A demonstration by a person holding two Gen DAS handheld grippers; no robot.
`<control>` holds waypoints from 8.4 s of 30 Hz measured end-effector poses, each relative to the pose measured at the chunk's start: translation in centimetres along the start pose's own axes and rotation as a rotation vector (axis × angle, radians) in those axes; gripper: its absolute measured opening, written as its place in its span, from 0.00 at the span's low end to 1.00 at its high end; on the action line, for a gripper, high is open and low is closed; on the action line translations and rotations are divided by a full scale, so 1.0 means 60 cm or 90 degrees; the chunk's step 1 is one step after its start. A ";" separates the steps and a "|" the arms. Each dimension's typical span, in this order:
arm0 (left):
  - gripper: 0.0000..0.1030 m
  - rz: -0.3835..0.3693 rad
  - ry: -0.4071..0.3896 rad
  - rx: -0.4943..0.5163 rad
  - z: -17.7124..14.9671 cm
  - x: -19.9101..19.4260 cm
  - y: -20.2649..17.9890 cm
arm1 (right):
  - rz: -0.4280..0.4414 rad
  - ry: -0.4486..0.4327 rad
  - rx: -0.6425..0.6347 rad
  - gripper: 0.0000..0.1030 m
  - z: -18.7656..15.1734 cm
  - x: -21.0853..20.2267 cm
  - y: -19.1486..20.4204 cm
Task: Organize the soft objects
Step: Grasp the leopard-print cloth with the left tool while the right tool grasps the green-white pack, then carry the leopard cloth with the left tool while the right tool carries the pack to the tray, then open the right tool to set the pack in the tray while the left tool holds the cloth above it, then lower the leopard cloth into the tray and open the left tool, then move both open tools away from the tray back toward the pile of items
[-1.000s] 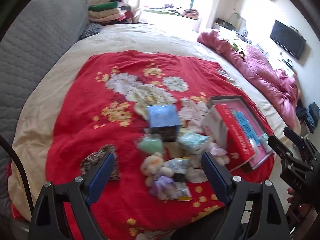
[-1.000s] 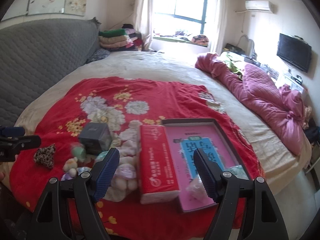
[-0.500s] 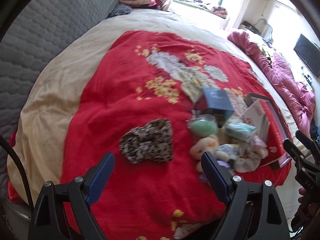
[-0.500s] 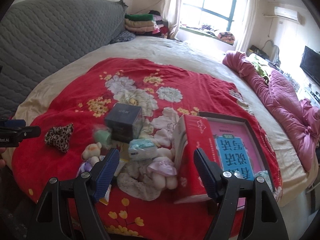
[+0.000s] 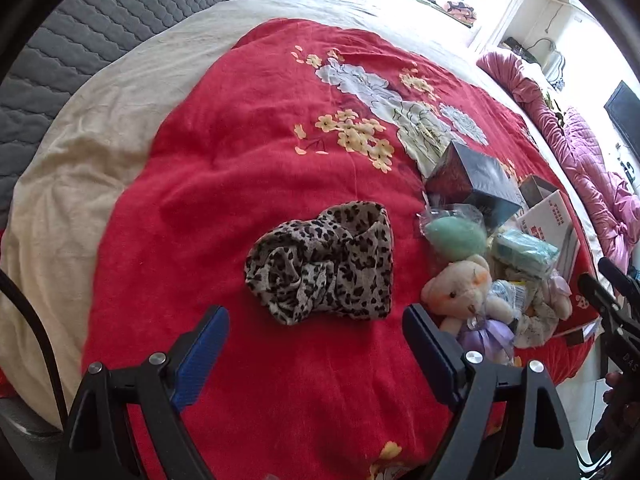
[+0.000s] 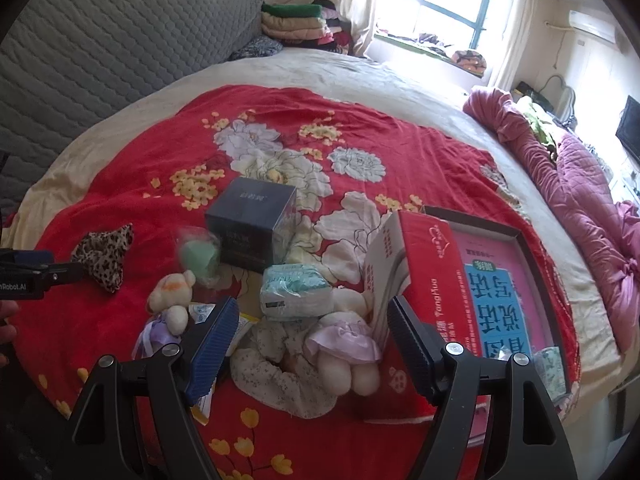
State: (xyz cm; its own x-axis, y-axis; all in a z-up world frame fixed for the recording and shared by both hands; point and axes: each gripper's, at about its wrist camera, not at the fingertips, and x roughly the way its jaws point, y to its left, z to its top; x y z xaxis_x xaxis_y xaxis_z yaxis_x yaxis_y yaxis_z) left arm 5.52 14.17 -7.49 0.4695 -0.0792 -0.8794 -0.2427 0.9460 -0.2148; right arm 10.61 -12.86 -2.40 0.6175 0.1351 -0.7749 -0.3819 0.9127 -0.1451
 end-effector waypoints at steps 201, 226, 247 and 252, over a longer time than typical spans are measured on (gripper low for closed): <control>0.20 -0.037 0.134 0.506 -0.035 0.171 -0.775 | -0.108 -0.010 0.389 0.65 -0.243 0.012 -0.439; 0.39 -0.058 0.144 0.497 -0.039 0.156 -0.765 | -0.185 -0.002 0.363 0.73 -0.247 -0.019 -0.457; 0.80 -0.068 0.085 0.472 -0.023 0.091 -0.748 | -0.182 -0.019 0.389 0.73 -0.246 -0.052 -0.462; 0.81 -0.078 0.083 0.450 -0.018 0.071 -0.733 | -0.187 -0.030 0.388 0.73 -0.241 -0.066 -0.459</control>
State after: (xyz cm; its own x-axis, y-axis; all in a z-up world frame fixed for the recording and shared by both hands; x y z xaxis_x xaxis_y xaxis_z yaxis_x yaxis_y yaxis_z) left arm 17.30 -28.12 -2.23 0.3424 -0.1921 -0.9197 0.4324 0.9013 -0.0273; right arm 8.72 -44.09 -4.21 0.6705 -0.1485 -0.7269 0.2545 0.9663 0.0374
